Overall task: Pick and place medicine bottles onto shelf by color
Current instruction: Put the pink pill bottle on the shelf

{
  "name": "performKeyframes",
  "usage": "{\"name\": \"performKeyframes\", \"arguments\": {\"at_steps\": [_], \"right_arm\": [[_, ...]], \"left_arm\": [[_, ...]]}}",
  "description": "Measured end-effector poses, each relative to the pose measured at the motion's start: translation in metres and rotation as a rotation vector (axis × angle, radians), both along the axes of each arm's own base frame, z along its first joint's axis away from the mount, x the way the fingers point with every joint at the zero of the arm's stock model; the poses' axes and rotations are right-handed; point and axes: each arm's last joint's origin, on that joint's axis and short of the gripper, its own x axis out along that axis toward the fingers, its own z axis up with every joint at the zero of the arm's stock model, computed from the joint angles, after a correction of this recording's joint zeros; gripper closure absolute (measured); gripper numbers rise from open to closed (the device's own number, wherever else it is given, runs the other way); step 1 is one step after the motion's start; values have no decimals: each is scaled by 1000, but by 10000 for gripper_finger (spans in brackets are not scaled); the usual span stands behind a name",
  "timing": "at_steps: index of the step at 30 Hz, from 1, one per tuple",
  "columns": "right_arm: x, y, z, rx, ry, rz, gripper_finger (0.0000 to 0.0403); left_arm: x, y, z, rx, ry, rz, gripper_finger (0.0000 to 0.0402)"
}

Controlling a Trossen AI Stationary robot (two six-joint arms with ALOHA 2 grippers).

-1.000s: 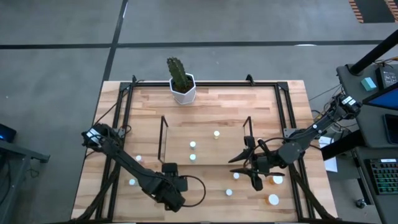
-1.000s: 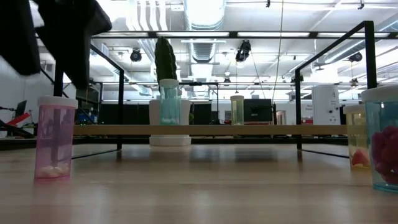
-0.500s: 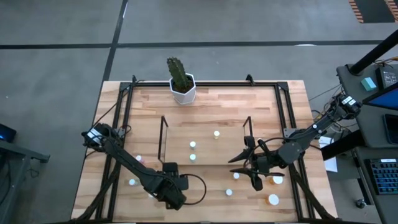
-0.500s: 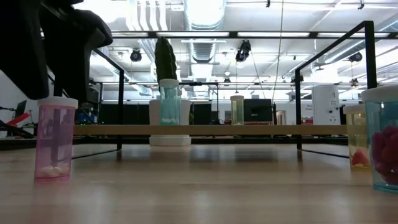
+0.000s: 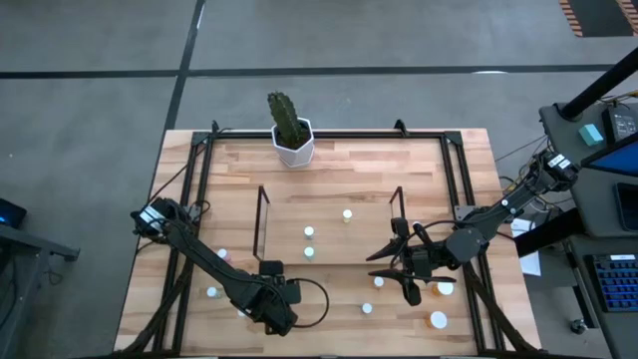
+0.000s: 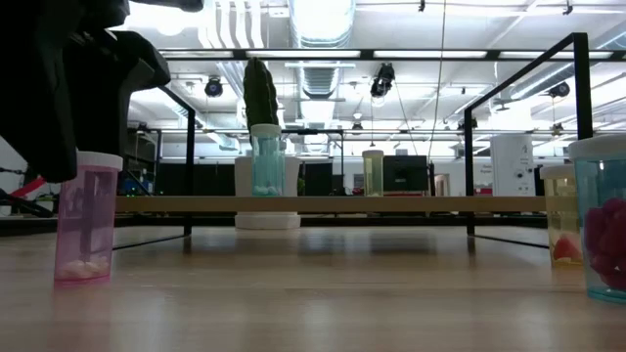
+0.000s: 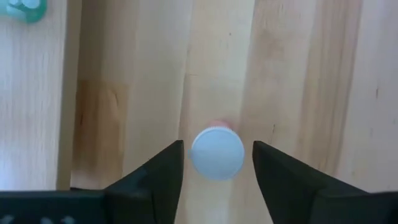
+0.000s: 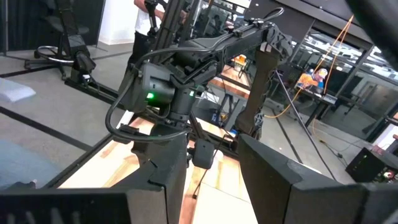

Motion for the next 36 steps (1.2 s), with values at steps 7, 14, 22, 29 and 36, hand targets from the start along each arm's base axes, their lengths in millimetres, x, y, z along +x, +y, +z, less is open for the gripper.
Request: {"name": "performKeyframes", "arguments": {"at_steps": [7, 14, 22, 29, 36], "right_arm": [[0, 0, 0, 3, 0, 0, 268], [0, 0, 0, 6, 1, 0, 268], [0, 0, 0, 2, 0, 0, 268], [0, 0, 0, 24, 4, -1, 268], [0, 0, 0, 17, 3, 0, 268]], "left_arm": [[0, -1, 0, -22, 5, 3, 274], [4, -3, 8, -57, -6, 2, 299], [23, -14, 63, -178, -134, -50, 301], [29, 9, 115, -95, -131, -89, 302], [27, 77, 145, 124, -21, 66, 302]]}}
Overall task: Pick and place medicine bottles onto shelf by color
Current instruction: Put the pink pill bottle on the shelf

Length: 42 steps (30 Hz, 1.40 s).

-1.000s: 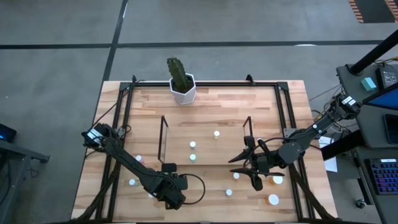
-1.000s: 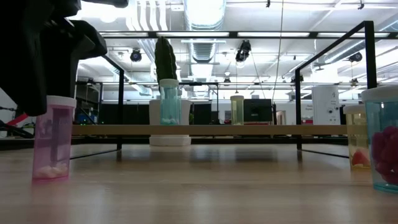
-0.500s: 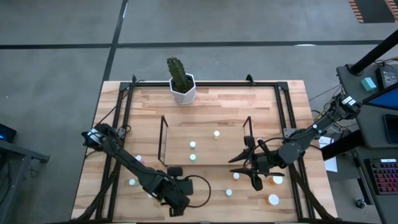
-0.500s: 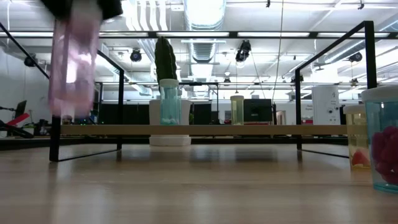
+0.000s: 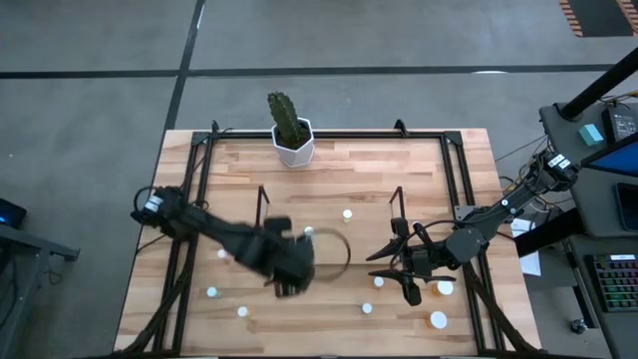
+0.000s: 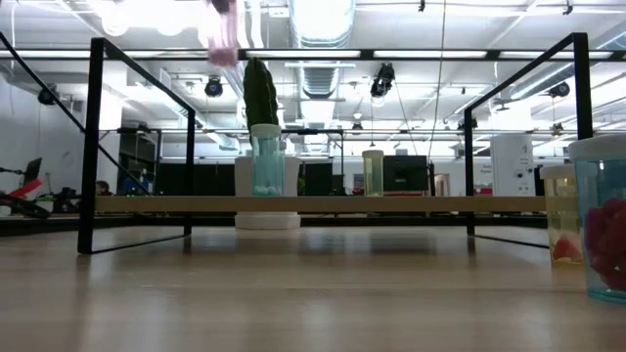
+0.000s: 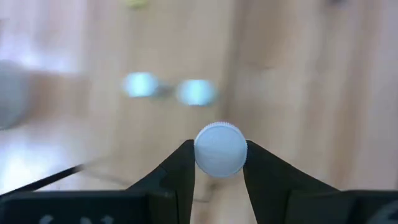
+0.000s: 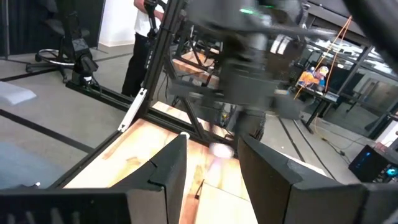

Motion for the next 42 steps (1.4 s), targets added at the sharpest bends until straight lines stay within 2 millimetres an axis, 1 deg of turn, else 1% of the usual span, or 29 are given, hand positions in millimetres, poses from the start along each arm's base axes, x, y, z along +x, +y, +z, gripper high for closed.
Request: {"name": "performKeyframes", "arguments": {"at_steps": [4, 7, 9, 14, 18, 25, 33, 39, 42], "right_arm": [[0, 0, 0, -3, 1, 0, 268], [0, 0, 0, -5, 1, 0, 268], [0, 0, 0, -13, 0, 0, 268], [0, 0, 0, -27, -2, 1, 268], [0, 0, 0, -28, -3, 1, 268], [0, 0, 0, -29, -3, 1, 268], [0, 0, 0, -29, -3, 1, 268], [0, 0, 0, -29, -3, 1, 268], [0, 0, 0, -29, -2, 1, 268]], "left_arm": [[1, 40, 7, 55, -8, 115, 303], [1, 64, 2, 65, 11, 212, 303], [0, 73, -5, 73, 38, 240, 303], [4, 87, -23, 71, 50, 284, 303], [3, 94, -39, 90, 82, 353, 303], [5, 95, -58, 79, 59, 435, 303], [4, 95, -63, 66, 0, 616, 303], [6, 95, -65, 43, -32, 649, 303], [7, 95, -71, 33, -33, 650, 303]]}}
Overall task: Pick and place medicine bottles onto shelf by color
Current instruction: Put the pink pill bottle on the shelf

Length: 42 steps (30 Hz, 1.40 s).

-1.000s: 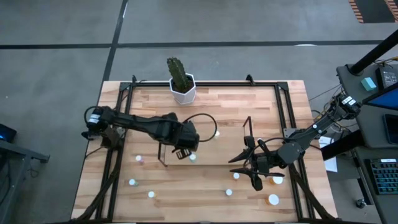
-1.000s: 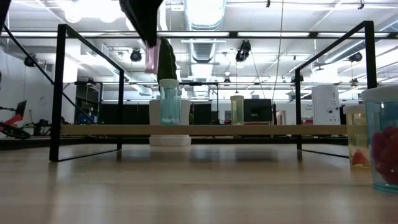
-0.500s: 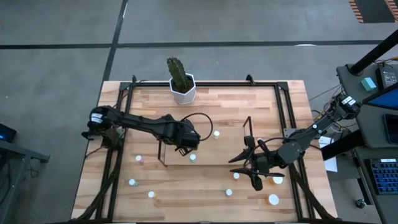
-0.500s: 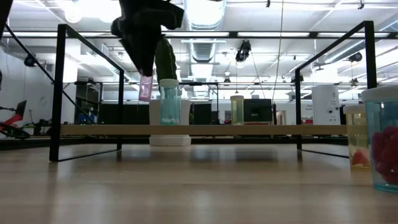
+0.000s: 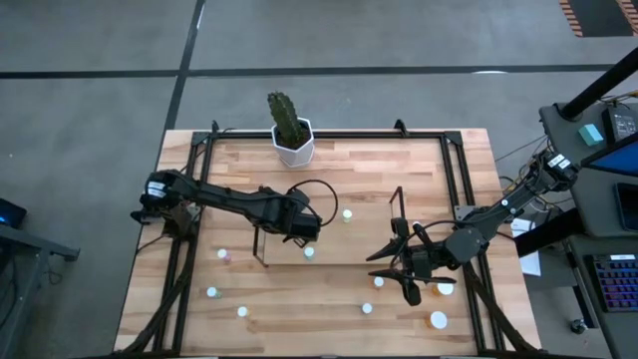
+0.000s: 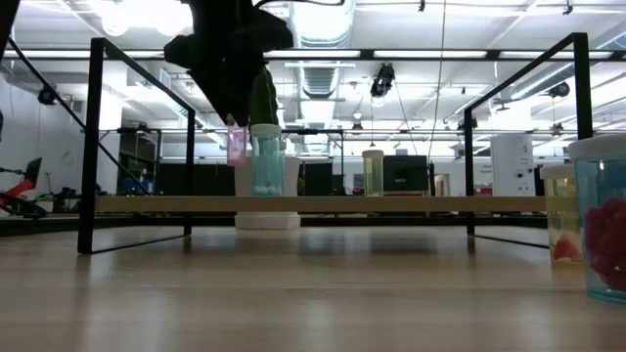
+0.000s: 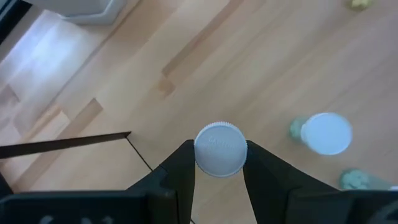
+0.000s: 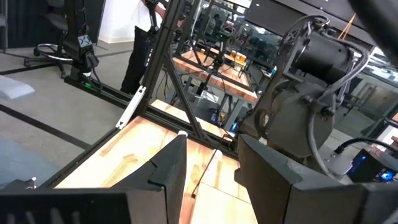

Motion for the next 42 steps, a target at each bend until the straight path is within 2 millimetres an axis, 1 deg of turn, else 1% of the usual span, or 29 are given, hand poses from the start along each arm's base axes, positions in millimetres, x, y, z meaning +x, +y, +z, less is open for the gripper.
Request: {"name": "performKeyframes", "arguments": {"at_steps": [4, 10, 16, 29, 39, 42], "right_arm": [[0, 0, 0, -2, 2, 0, 268], [0, 0, -1, -5, 7, 0, 268], [0, 0, -1, -5, 7, 0, 268], [0, 0, -1, -8, 12, 0, 268], [0, 0, -1, -9, 13, 0, 268], [0, 0, -1, -9, 13, 0, 268]], "left_arm": [[-2, 0, -8, -21, 26, 9, 303], [-4, 0, -12, -22, 37, 13, 303], [-7, 1, -20, -19, 64, 21, 303], [-3, 1, -25, -27, 25, 22, 303], [-4, 1, -28, -46, 37, 20, 303], [-5, 1, -28, -44, 48, 20, 296]]}}
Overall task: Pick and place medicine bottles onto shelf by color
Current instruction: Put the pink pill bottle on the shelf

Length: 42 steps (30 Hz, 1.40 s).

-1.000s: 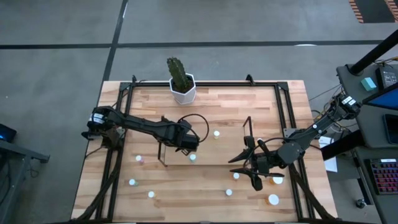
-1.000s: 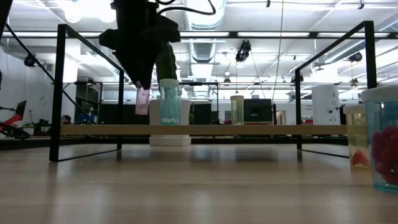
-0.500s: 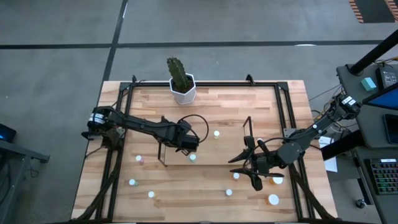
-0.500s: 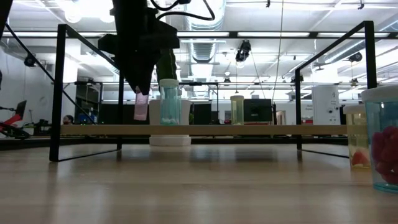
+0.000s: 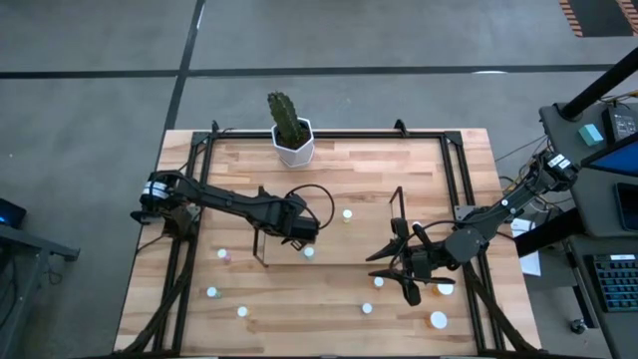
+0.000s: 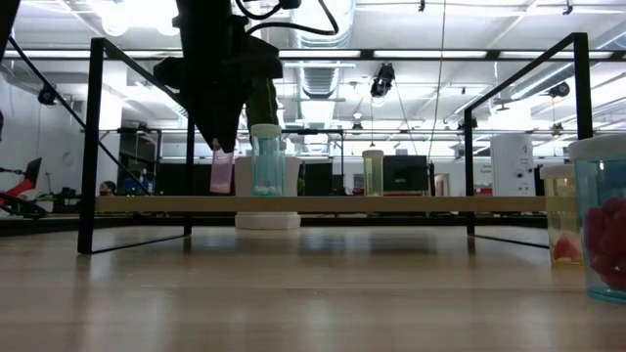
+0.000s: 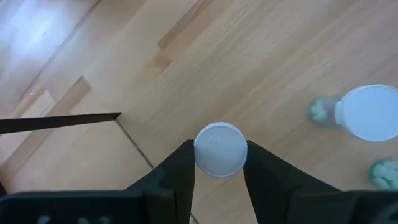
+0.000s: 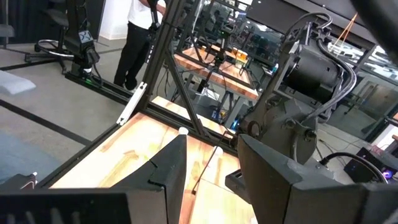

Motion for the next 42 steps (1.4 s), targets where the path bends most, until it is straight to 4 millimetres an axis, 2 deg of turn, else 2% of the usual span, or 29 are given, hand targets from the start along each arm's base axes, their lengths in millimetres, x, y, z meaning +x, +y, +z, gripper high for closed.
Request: {"name": "performKeyframes", "arguments": {"at_steps": [5, 42], "right_arm": [[0, 0, 0, -1, 2, 0, 268], [0, 0, 0, 4, 6, 0, 268]], "left_arm": [[0, 1, -1, 0, 1, 4, 284], [0, 4, -1, -9, 4, 11, 272]]}}
